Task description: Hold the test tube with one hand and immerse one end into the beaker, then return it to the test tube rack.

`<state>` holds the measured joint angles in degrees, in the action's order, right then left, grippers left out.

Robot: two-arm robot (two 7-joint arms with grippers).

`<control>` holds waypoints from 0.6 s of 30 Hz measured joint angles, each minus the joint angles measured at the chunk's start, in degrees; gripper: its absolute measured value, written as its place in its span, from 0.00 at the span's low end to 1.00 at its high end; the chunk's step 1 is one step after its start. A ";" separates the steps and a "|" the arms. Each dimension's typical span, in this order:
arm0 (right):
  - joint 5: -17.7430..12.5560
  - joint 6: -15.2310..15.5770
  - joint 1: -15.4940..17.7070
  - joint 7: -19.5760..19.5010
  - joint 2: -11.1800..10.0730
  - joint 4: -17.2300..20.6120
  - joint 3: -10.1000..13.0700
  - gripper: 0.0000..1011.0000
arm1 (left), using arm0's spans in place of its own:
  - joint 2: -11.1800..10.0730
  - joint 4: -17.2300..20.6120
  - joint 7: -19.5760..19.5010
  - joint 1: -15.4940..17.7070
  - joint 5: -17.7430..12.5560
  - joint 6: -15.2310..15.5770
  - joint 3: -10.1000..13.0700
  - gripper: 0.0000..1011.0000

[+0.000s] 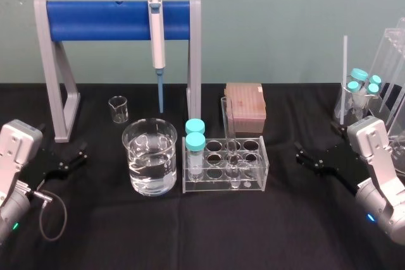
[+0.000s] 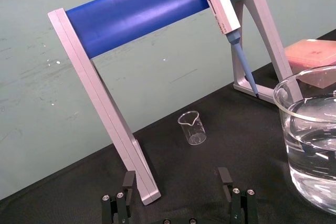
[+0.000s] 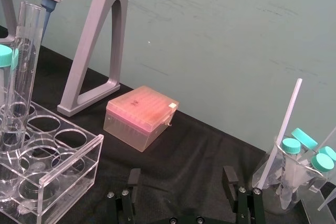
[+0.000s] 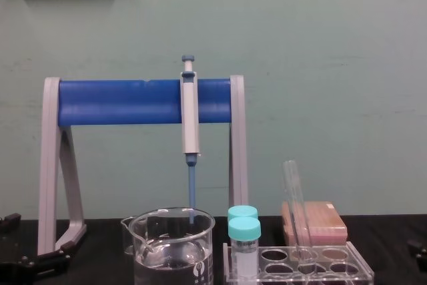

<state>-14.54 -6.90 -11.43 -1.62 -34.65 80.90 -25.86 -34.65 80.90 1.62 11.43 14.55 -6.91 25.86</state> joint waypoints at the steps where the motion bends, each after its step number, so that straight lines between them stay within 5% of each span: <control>1: 0.00 0.00 0.00 0.00 0.00 0.00 0.00 0.99 | 0.00 0.00 0.00 0.00 0.00 0.00 0.00 0.99; 18: 0.00 -0.01 0.00 0.00 0.00 0.00 0.00 0.99 | 0.00 0.00 0.00 0.00 0.00 0.00 0.00 0.99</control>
<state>-14.54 -6.91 -11.43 -1.62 -34.65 80.90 -25.86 -34.64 80.90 1.62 11.43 14.55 -6.90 25.86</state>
